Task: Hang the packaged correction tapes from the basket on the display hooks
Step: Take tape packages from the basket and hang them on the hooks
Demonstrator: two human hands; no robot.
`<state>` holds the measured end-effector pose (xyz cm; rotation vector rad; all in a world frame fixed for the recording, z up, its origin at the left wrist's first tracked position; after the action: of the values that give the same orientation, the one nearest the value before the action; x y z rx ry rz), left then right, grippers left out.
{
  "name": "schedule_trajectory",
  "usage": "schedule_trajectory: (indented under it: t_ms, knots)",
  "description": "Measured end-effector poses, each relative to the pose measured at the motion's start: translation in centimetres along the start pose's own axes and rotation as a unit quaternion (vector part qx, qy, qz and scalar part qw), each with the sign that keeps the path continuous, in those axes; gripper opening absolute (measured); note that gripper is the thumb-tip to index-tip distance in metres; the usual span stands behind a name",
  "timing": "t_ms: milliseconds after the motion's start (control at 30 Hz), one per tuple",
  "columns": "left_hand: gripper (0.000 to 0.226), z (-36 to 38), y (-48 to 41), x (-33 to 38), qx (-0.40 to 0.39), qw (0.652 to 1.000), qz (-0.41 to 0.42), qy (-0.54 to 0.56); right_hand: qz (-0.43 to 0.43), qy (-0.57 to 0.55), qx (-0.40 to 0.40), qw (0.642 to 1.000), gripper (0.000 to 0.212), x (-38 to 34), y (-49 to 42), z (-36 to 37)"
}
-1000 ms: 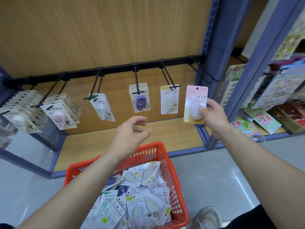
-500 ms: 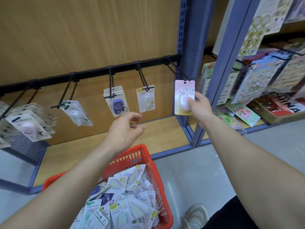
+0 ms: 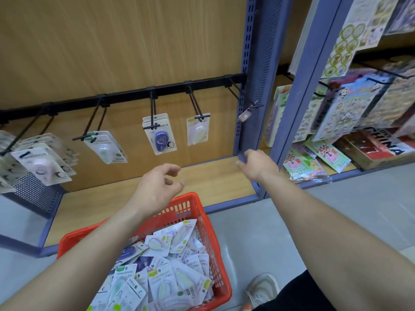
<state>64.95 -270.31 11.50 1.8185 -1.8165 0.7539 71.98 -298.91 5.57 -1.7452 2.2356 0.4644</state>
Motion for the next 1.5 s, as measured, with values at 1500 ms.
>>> schedule_trajectory:
  t_ms: [1500]
  knots:
    - [0.028,15.8,7.0,-30.2,-0.104,0.943,-0.224,0.223,0.102,-0.346,-0.097,0.928,0.042,-6.6,11.7,30.3]
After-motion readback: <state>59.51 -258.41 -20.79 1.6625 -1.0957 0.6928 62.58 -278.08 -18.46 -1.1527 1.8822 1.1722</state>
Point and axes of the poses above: each hand's wrist, its own y-axis away from the middle knuckle, its own z-axis out of the palm, x = y × z, the point moved 9 cm from there along -y, towards the middle knuckle, and after that the axes turned 8 degrees about x, right-handed, at the moved point
